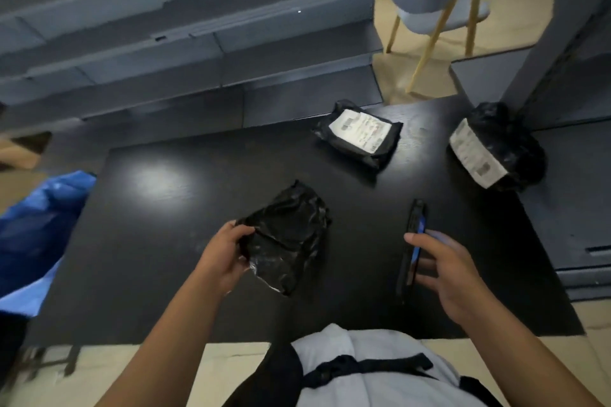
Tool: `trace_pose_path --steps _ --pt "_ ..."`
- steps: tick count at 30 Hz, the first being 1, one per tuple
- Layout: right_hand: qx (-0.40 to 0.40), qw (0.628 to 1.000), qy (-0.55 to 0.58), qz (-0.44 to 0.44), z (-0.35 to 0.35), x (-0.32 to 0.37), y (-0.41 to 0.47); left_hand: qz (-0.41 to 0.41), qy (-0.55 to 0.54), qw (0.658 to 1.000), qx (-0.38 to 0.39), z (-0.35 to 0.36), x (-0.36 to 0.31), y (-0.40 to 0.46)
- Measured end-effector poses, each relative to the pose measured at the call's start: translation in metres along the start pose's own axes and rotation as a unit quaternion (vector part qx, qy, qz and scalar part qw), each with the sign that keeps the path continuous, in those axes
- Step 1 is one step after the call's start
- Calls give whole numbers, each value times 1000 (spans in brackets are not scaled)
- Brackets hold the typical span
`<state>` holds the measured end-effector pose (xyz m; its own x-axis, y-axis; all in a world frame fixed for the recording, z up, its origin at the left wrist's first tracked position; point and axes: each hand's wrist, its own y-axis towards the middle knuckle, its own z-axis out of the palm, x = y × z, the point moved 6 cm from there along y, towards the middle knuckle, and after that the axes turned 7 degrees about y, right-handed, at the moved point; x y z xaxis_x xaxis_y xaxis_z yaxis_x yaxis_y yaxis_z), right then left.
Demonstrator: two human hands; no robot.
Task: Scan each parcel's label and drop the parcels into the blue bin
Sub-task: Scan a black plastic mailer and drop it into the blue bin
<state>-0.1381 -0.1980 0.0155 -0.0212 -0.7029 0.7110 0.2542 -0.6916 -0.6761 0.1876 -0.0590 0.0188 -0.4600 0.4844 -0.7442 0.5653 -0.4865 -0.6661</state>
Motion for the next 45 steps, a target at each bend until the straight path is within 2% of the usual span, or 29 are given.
trace_pose_path --steps 2,4,6,8,9,11,15,18,20,21,23,25,26,28,30,33,39,40,41,45 --pt "22 1000 -19 4 17 -4 1 93 68 991 -65 -25 -20 -13" --pt "41 999 -31 11 32 -9 0 201 204 950 -127 -37 -35 -27" --pt "61 997 -43 13 46 -14 -2 301 375 866 -136 -30 -35 -37" --pt "75 996 -51 14 56 -19 -5 359 525 765 -104 -14 -13 -33" --pt "80 995 -56 17 59 -22 -7 351 587 725 -85 -7 5 -26" --pt "87 994 -64 22 64 -26 -11 303 663 683 -50 1 40 -13" --pt "86 994 -66 15 66 -28 -20 251 699 668 43 12 91 -7" --pt "71 996 -56 13 63 -31 -24 238 644 721 93 12 102 -11" --pt "58 997 -50 12 61 -33 -25 238 598 759 97 6 98 -11" --pt "55 997 -47 11 60 -35 -26 241 575 777 81 0 93 -9" --pt "55 998 -38 10 62 -37 -28 234 530 815 -2 -19 81 0" --pt "51 998 -35 8 65 -41 -30 177 522 828 -100 -39 72 13" --pt "46 998 -35 7 68 -42 -31 135 546 818 -124 -43 70 20" --pt "34 999 -30 3 74 -45 -35 81 613 778 -115 -36 67 31" --pt "22 999 -38 -4 80 -47 -38 81 692 714 -74 -18 66 38" --pt "9 999 -50 -15 86 -50 -45 149 783 604 12 3 75 43" --pt "-30 998 -60 -19 105 -60 -59 322 823 438 165 -49 77 51" --pt "-37 998 -57 -18 109 -62 -61 323 825 429 177 -65 77 53" --pt "-43 997 -57 -18 114 -65 -63 315 823 436 184 -82 75 56" --pt "-47 994 -97 -13 139 -77 -71 307 770 527 188 -120 64 67"
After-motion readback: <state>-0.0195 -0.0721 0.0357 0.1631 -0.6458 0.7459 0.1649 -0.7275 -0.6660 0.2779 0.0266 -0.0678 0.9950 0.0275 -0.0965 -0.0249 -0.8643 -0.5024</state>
